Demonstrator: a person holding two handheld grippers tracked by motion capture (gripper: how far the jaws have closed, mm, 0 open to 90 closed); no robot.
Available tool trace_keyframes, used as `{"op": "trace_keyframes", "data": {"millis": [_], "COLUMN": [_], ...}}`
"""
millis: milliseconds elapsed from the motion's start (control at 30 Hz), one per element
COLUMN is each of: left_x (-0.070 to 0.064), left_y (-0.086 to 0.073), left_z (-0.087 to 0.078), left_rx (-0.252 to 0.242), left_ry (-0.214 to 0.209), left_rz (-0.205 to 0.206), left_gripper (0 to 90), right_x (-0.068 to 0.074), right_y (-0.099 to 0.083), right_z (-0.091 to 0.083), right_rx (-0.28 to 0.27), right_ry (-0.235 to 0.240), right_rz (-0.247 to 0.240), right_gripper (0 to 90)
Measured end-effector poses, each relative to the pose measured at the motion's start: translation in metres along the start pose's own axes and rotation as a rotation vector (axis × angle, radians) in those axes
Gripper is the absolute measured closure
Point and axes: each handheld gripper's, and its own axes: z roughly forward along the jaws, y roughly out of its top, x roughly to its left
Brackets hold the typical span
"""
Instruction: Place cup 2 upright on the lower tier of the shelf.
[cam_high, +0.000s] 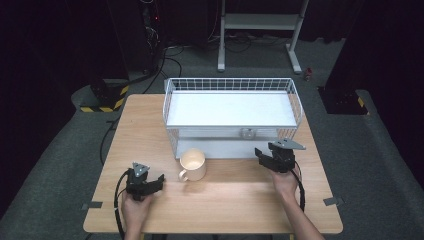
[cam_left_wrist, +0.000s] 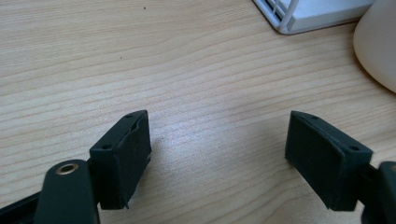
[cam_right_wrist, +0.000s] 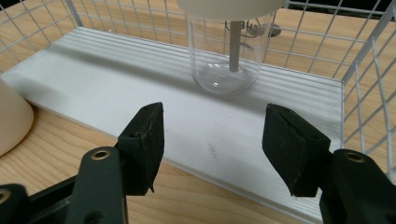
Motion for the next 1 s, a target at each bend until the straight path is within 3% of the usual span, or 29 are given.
{"op": "trace_keyframes", "data": {"millis": [1000], "left_x": [0.000], "left_y": [0.000], "left_z": [0.000], "left_rx": [0.000], "left_ry": [0.000], "left_rz": [0.000], "left_gripper": [22.4], "right_x": [-0.014], "right_y": [-0.012], "right_z": [-0.028], "right_rx": [-0.045], "right_ry": [0.011], "right_rz": [0.022], "right_gripper": [37.6]}}
